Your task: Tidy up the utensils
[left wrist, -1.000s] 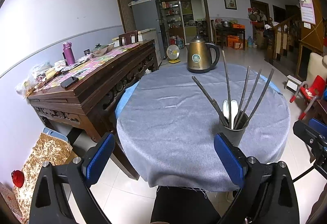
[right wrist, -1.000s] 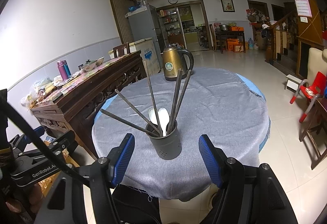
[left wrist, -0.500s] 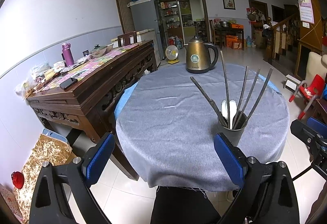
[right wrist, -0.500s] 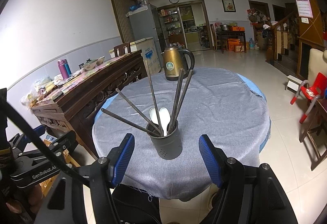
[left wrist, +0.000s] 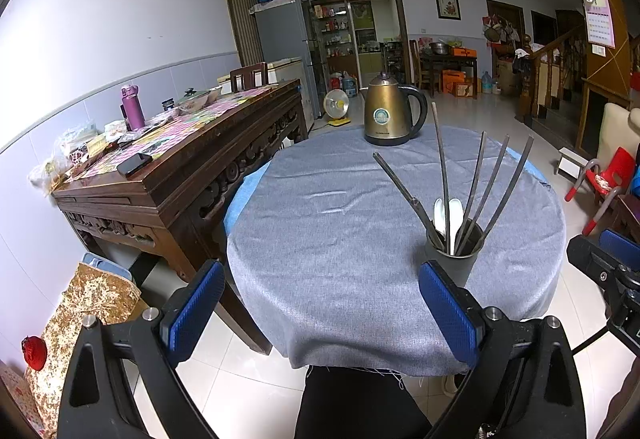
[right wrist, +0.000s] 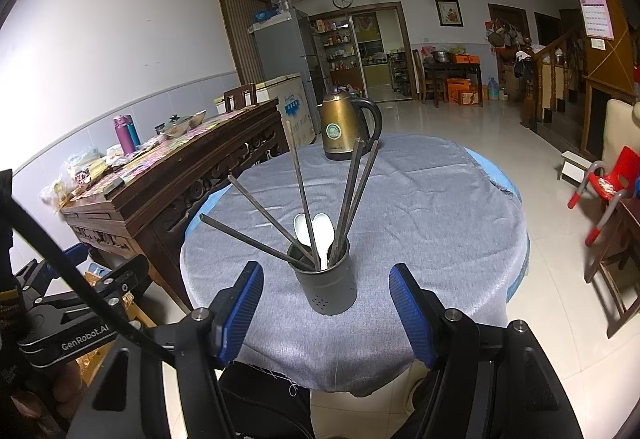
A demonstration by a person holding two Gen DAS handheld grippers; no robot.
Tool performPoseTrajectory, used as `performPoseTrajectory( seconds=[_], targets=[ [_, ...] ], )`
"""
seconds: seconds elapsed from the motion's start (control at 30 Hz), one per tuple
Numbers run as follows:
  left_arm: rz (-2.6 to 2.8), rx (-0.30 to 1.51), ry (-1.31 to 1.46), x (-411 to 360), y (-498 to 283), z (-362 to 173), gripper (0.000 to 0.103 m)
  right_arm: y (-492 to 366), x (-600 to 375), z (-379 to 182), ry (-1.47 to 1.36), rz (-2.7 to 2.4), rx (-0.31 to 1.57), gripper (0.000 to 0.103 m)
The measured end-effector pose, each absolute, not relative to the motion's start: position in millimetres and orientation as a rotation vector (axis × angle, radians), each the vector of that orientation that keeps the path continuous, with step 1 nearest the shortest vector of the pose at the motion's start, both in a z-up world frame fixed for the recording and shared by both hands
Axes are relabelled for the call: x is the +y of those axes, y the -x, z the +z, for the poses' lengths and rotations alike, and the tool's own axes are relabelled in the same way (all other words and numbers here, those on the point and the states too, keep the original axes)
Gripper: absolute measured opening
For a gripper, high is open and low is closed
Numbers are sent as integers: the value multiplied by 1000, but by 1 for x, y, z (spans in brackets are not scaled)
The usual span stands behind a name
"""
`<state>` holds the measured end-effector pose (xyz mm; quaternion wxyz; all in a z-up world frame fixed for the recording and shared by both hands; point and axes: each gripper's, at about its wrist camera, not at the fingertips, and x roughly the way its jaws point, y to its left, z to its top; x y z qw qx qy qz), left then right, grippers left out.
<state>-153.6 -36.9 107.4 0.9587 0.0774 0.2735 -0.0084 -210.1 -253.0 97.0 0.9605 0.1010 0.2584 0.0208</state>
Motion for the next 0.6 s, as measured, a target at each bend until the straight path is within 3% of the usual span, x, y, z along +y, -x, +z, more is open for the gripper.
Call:
performPoseTrajectory(
  seconds=[0.6],
  targets=[
    [-24,573,-153,-34,151,104,97,210,-253,96,-204,45,529,69]
  ],
)
